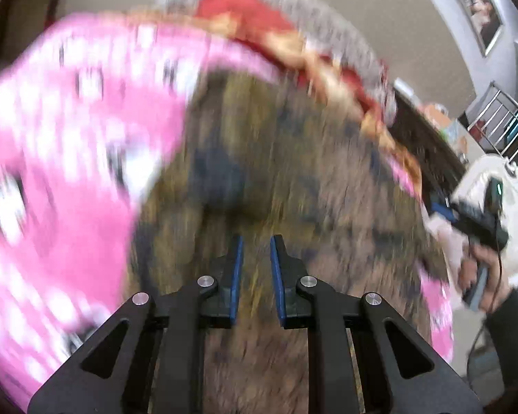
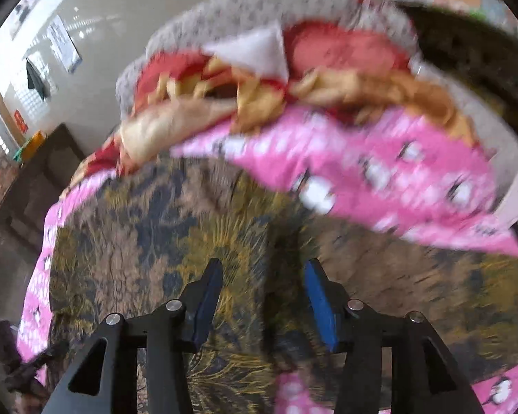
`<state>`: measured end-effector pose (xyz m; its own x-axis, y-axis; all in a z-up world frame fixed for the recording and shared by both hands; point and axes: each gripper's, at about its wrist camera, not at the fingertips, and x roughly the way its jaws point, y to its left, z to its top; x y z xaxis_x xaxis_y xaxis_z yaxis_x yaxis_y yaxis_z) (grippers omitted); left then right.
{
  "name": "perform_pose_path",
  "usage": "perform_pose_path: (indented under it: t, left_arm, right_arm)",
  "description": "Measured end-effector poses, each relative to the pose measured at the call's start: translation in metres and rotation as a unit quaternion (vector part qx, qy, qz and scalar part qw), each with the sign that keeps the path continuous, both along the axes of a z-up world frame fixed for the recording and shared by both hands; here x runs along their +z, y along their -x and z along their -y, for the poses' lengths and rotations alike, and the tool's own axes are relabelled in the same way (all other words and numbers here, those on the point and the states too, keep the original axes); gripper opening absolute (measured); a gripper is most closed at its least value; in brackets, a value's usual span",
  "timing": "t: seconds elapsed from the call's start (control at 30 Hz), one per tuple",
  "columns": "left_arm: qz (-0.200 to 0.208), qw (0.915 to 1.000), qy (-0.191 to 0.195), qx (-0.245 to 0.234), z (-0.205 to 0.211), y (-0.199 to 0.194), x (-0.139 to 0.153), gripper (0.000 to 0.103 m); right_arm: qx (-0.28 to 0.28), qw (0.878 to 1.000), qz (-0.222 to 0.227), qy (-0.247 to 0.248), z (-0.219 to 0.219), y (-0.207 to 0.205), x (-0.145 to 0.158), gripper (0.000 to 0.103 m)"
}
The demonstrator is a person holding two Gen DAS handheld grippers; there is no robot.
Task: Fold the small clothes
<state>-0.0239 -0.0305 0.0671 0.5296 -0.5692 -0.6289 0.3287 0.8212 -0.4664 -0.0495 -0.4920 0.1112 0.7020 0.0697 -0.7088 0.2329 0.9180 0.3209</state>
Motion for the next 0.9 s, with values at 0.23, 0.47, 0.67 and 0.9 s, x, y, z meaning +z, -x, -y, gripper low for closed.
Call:
perform_pose_path:
  t: [0.23, 0.47, 0.67, 0.9]
  left_arm:
    - [0.022, 0.9932, -0.111, 0.030, 0.057, -0.093, 0.027, 0.018]
    - [-0.029, 0.9848, -0.141, 0.097, 0.053, -0.150, -0.033, 0.021]
    - [-0.001, 0.9877, -0.129, 0.088, 0.046, -0.150, -0.043, 0.022]
    - [0.041, 0.9906, -0.116, 0.060, 0.027, -0.088, 0.005, 0.022]
  right_arm:
    - [0.050, 0.999, -0.005, 0.010, -0.036, -0.028, -0.014, 0.019]
    - [0.007, 0.998, -0.036, 0.049, -0.053, -0.053, -0.054, 0.019]
    - [-0.005, 0.999, -0.024, 0.027, -0.047, -0.050, -0.067, 0.026]
    - [0.013, 1.000, -0.004, 0.024, -0.055, -0.027, -0.034, 0.027]
